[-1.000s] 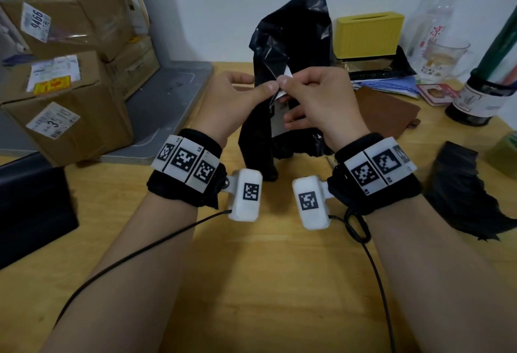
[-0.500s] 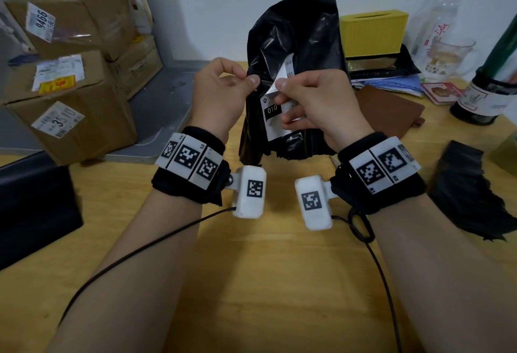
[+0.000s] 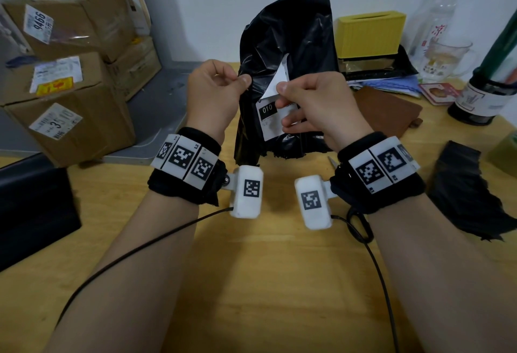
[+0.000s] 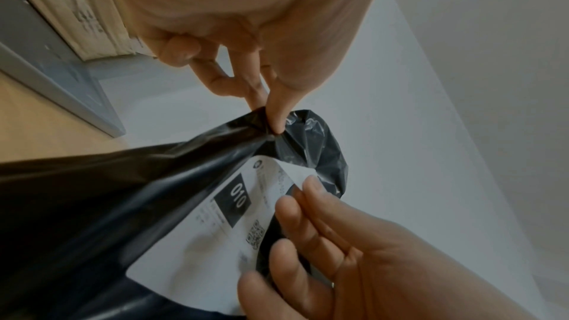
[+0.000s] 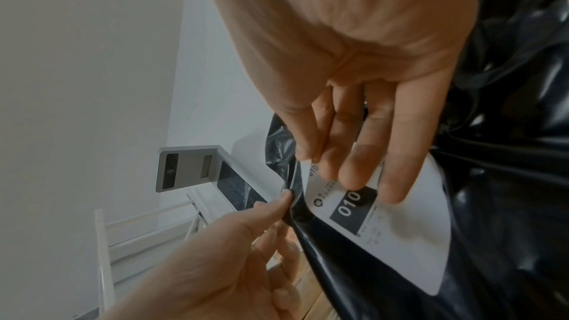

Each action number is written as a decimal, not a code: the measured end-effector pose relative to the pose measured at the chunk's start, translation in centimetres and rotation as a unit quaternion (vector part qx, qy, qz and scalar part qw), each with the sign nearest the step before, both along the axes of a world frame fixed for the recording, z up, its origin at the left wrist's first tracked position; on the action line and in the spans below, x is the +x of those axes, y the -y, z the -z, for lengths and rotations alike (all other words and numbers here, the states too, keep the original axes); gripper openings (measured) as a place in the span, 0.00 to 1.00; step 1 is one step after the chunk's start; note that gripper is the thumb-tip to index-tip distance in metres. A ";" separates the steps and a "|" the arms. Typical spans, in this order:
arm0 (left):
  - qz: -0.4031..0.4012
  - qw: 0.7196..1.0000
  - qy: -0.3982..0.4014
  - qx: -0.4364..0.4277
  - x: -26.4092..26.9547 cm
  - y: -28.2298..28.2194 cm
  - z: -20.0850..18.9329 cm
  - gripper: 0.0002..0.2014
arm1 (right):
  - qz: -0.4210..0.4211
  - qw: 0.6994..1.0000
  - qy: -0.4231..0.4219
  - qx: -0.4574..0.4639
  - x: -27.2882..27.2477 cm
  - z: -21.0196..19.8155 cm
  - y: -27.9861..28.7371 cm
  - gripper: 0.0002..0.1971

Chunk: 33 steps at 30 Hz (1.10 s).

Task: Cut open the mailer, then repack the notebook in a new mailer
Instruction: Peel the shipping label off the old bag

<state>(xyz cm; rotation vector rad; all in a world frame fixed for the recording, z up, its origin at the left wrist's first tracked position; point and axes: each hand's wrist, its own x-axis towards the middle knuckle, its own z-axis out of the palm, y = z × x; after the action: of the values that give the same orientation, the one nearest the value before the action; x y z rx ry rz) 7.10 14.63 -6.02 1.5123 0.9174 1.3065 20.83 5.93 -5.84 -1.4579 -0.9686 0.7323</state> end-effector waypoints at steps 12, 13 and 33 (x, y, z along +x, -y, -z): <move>-0.020 1.000 0.012 -0.015 -0.3 -0.5 0.0 0.17 | -0.003 1.000 0.006 -0.010 0.4 0.2 0.1 0.09; -0.022 1.000 0.012 -0.017 -0.4 -0.6 0.0 0.17 | -0.003 1.000 0.007 -0.011 0.4 0.1 0.1 0.09; -0.042 0.998 0.009 -0.040 -0.9 -1.3 0.1 0.16 | -0.014 0.999 -0.001 -0.029 0.9 0.1 0.3 0.10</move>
<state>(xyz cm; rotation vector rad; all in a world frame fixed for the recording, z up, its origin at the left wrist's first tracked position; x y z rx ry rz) 6.19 15.93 -6.15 1.4115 1.0185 1.3255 21.74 5.68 -5.91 -1.4964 -0.9749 0.7892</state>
